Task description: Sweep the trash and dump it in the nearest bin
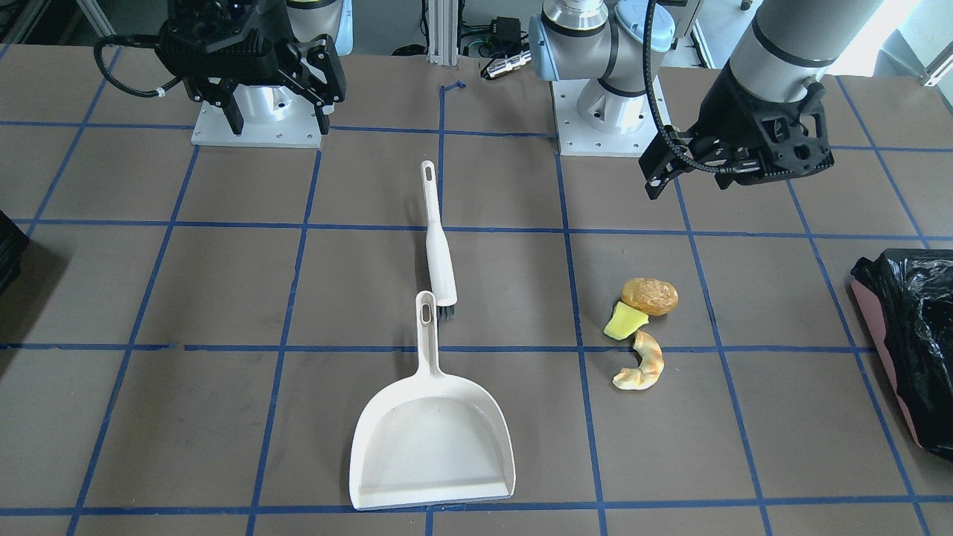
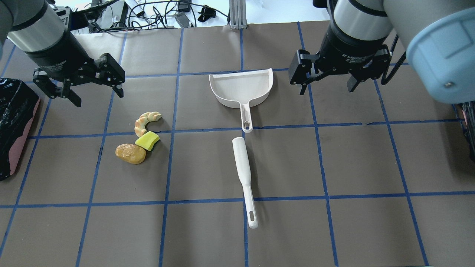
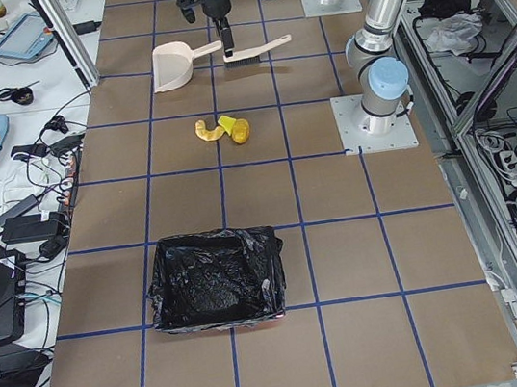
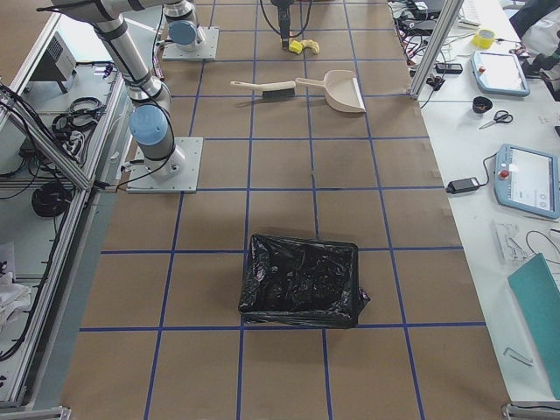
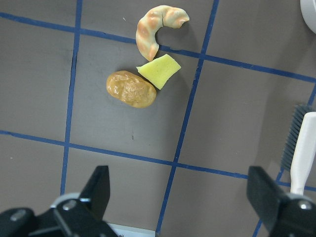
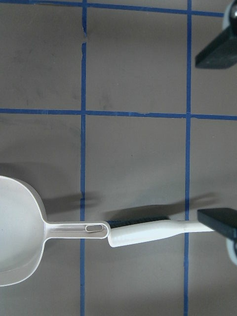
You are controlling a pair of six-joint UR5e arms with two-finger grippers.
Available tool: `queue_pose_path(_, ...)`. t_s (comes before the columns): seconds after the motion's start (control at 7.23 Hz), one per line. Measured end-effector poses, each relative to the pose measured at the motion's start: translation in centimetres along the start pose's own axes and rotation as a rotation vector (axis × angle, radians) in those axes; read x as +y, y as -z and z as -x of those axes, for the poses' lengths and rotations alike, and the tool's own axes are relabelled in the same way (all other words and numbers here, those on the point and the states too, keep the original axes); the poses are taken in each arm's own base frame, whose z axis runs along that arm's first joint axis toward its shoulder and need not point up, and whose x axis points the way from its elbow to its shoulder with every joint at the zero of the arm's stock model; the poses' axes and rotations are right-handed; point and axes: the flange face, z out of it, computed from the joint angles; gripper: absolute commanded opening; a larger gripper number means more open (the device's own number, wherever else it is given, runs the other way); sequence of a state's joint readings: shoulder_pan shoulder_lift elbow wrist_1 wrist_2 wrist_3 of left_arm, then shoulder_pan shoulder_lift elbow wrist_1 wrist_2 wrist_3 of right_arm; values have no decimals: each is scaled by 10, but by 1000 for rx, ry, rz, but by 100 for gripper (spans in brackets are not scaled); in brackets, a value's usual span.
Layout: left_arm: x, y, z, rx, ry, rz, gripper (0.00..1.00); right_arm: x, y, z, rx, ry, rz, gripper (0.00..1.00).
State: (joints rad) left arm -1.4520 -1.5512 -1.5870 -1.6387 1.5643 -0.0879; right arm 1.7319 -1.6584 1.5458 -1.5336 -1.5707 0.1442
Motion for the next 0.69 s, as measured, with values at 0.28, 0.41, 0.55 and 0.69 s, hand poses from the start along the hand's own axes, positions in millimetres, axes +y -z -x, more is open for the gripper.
queue_pose_path(0.28,-25,-21,-1,-14,1,-4,100,0,0,0,0,0,1,100)
queue_pose_path(0.41,-42,-34,-3,-12,17,-18,100,1,0,0,1,0,3,100)
queue_pose_path(0.55,-56,-47,-8,-4,33,-20,100,1,-1,0,1,0,5,100)
queue_pose_path(0.69,-67,-58,-18,15,35,-26,100,2,-1,1,1,1,8,100)
